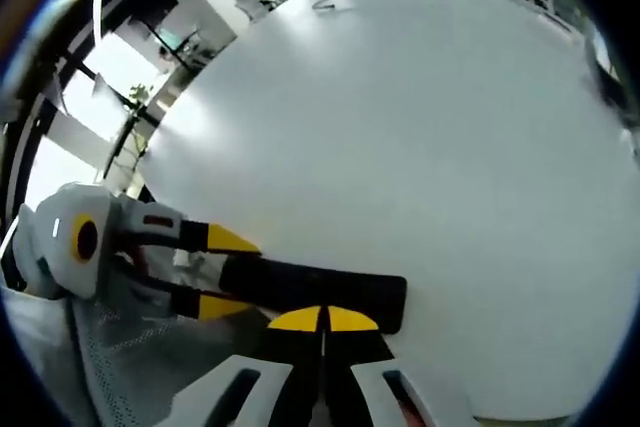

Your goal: Press the specified remote control buttons in sequence, fully releasing each button before pressing the next.

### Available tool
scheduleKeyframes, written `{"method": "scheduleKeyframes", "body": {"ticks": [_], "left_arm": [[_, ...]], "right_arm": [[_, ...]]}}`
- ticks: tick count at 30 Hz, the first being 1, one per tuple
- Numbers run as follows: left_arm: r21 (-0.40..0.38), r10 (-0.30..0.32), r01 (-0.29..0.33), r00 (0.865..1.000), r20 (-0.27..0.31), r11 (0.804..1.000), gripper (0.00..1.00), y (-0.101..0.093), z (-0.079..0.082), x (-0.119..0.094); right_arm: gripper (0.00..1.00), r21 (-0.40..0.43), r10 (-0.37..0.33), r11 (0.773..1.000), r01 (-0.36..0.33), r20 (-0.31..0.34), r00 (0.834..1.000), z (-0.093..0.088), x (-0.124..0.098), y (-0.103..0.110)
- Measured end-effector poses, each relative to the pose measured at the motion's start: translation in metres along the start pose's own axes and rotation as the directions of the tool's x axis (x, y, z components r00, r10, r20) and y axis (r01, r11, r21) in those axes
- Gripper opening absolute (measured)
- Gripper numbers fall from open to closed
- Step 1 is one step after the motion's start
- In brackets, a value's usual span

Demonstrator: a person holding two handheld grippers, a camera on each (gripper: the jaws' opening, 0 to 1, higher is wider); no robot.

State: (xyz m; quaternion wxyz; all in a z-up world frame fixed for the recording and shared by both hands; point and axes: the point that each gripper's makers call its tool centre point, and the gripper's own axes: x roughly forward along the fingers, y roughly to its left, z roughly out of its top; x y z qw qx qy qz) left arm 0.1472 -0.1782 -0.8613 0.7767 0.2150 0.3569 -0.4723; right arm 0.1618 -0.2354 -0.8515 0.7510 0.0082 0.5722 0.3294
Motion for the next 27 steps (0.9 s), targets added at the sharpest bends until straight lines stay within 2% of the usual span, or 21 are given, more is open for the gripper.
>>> {"method": "scheduleKeyframes", "body": {"ticks": [14,27], "left_arm": [[0.007,-0.004,0.004,1.0,0.0,1.0,0.26,-0.0013,-0.0005,0.0],[0.005,-0.004,0.004,1.0,-0.001,1.0,0.26,-0.0006,-0.0005,0.0005]], "right_arm": [[0.0,-0.043,-0.006,0.999,0.005,-0.023,1.0,-0.0042,0.0023,-0.0005],[0.0,-0.04,-0.005,0.999,0.005,0.0,1.0,-0.0017,0.0035,-0.002]]}}
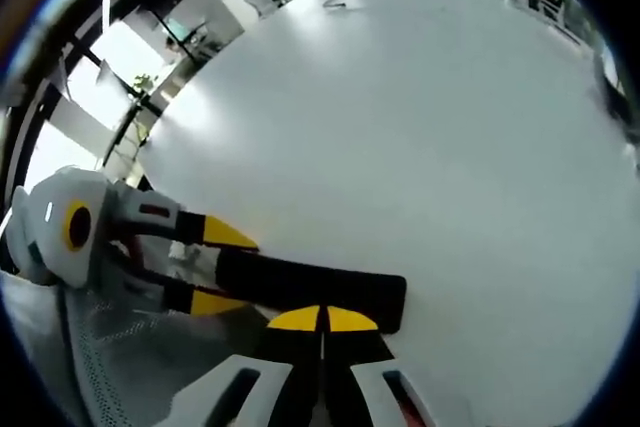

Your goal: Press the specified remote control buttons in sequence, fully releasing each button before pressing the next.

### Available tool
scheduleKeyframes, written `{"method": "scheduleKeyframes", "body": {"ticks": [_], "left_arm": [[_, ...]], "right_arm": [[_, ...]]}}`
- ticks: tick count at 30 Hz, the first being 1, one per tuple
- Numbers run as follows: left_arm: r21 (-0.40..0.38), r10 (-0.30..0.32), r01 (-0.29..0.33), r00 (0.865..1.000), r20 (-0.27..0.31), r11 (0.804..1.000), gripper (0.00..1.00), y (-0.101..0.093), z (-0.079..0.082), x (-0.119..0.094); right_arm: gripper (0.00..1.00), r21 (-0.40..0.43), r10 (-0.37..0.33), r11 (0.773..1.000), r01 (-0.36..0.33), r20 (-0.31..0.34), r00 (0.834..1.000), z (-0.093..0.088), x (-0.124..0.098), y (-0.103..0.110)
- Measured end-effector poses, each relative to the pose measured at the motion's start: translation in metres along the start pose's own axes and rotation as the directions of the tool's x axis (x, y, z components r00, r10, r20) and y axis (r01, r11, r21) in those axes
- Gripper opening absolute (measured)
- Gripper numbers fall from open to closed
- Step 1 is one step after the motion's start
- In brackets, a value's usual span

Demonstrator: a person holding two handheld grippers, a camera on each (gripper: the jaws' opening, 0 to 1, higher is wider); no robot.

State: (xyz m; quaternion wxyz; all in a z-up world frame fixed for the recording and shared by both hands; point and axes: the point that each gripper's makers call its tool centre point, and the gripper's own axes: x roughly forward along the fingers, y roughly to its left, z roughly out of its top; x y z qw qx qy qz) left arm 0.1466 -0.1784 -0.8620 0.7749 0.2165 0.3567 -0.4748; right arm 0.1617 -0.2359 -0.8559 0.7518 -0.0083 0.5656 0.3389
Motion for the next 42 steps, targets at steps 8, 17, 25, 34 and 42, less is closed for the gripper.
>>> {"method": "scheduleKeyframes", "body": {"ticks": [8,17,25,34,42], "left_arm": [[0.009,-0.002,0.002,1.0,0.0,1.0,0.25,0.0,0.0,0.0],[0.022,-0.005,0.005,1.0,-0.002,1.0,0.25,-0.001,0.001,0.0],[0.034,-0.009,0.009,1.0,-0.001,0.999,0.25,-0.002,0.001,0.0],[0.039,-0.009,0.009,1.0,0.0,0.999,0.25,-0.002,0.001,0.0],[0.025,-0.008,0.009,1.0,-0.004,1.0,0.25,-0.002,0.001,0.0]], "right_arm": [[0.0,0.092,0.032,0.995,-0.032,0.002,0.999,0.0,-0.002,0.0],[0.0,0.088,0.039,0.995,-0.041,0.02,0.999,0.005,-0.004,0.004],[0.0,0.065,-0.002,0.998,-0.001,0.043,0.999,0.009,-0.004,-0.002],[0.0,0.028,-0.009,1.0,0.008,0.057,0.998,0.014,-0.002,0.0],[0.0,-0.06,-0.042,0.997,0.046,0.068,0.997,0.015,0.002,-0.002]]}}
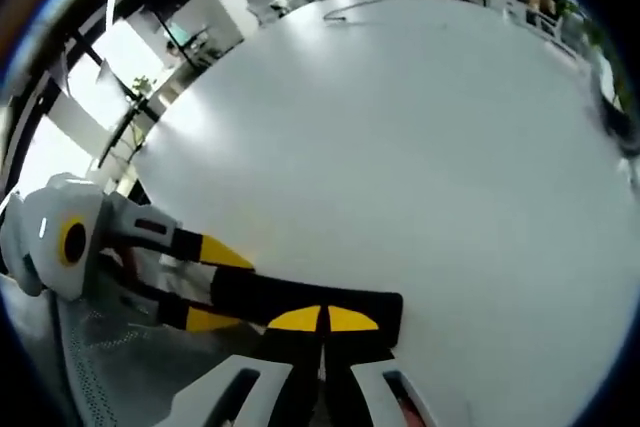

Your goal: Press the specified remote control buttons in sequence, fully releasing each button before pressing the next.

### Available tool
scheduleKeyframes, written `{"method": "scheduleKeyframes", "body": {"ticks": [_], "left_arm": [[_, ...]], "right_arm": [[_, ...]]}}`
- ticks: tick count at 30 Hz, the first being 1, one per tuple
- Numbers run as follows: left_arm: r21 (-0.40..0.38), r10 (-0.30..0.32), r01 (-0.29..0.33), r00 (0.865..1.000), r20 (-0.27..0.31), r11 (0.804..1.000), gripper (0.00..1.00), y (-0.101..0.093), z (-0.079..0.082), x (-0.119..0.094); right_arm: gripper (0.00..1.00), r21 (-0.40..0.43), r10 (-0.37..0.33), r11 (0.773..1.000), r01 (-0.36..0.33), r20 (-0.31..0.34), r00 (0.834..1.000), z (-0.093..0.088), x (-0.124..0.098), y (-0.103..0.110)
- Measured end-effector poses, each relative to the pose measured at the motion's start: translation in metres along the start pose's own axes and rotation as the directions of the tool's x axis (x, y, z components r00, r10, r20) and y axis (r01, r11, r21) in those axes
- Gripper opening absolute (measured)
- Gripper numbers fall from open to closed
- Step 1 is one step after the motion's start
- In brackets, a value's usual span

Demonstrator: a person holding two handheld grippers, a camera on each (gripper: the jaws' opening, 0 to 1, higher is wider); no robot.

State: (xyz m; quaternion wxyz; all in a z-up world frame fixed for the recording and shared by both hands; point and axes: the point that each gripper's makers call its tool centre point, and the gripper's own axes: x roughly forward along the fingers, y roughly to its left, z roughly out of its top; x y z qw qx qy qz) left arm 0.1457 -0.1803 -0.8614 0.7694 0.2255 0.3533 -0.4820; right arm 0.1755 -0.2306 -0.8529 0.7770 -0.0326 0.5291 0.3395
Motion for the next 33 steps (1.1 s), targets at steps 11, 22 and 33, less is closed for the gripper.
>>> {"method": "scheduleKeyframes", "body": {"ticks": [11,22,33], "left_arm": [[-0.017,0.013,-0.013,1.0,-0.009,1.0,0.26,0.001,-0.001,0.0],[-0.016,0.023,-0.024,0.998,-0.061,1.0,0.25,0.001,-0.009,-0.006],[0.007,0.005,-0.005,0.997,-0.078,1.0,0.24,0.001,-0.01,-0.007]], "right_arm": [[0.0,-0.092,-0.035,0.995,0.034,-0.009,0.999,0.0,0.001,0.0],[0.0,-0.05,-0.015,0.999,0.015,0.005,1.0,0.001,0.001,0.0],[0.0,0.015,-0.001,1.0,0.001,0.002,1.0,0.001,-0.001,0.0]]}}
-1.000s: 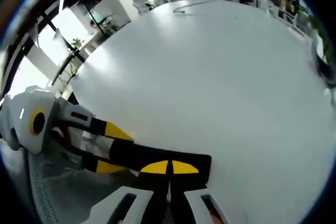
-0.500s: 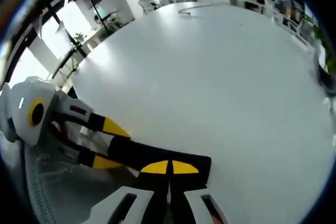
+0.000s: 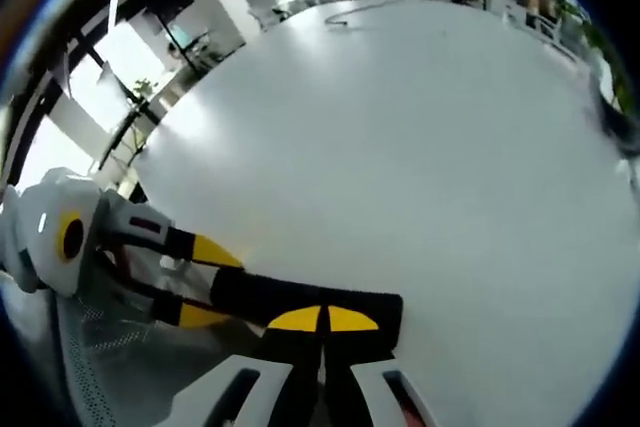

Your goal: Press the specified remote control buttons in sequence, fully releasing each button before pressing the next.

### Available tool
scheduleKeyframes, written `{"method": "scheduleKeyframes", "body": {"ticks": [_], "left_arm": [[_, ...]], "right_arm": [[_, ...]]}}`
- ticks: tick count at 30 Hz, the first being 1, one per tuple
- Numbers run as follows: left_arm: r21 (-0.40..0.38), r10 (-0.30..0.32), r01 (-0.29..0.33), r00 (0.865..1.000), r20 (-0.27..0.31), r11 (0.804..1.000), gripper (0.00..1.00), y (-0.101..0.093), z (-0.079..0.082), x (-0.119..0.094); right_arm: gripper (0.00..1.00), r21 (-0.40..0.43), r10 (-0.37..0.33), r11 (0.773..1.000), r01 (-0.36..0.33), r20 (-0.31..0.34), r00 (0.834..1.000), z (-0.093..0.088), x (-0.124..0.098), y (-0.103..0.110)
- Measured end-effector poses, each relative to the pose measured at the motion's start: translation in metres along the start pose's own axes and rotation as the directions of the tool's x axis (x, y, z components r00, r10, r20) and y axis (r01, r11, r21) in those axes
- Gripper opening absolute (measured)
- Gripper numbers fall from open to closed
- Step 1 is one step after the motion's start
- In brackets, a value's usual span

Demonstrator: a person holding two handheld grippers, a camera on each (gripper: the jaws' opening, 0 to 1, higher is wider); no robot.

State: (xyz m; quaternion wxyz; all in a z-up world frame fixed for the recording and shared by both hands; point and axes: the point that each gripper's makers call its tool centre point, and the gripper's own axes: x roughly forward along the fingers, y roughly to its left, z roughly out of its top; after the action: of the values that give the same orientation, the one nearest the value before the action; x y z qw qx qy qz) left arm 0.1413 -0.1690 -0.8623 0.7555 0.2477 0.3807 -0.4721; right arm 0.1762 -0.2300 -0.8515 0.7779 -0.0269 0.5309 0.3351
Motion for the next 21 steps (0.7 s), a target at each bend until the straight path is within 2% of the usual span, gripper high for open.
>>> {"method": "scheduleKeyframes", "body": {"ticks": [6,15,21], "left_arm": [[0.005,-0.003,0.003,1.0,-0.006,1.0,0.24,0.0,0.001,0.0],[0.017,-0.027,0.027,1.0,0.003,0.999,0.23,-0.006,0.004,0.002],[0.023,-0.041,0.041,0.999,0.006,0.999,0.23,-0.008,0.005,0.003]], "right_arm": [[0.0,-0.061,-0.016,0.998,0.016,0.005,1.0,0.001,0.001,0.003],[0.0,-0.018,0.043,0.999,-0.042,0.01,0.999,0.003,0.001,0.012],[0.0,-0.033,0.042,0.999,-0.042,-0.008,0.999,0.001,0.003,0.013]]}}
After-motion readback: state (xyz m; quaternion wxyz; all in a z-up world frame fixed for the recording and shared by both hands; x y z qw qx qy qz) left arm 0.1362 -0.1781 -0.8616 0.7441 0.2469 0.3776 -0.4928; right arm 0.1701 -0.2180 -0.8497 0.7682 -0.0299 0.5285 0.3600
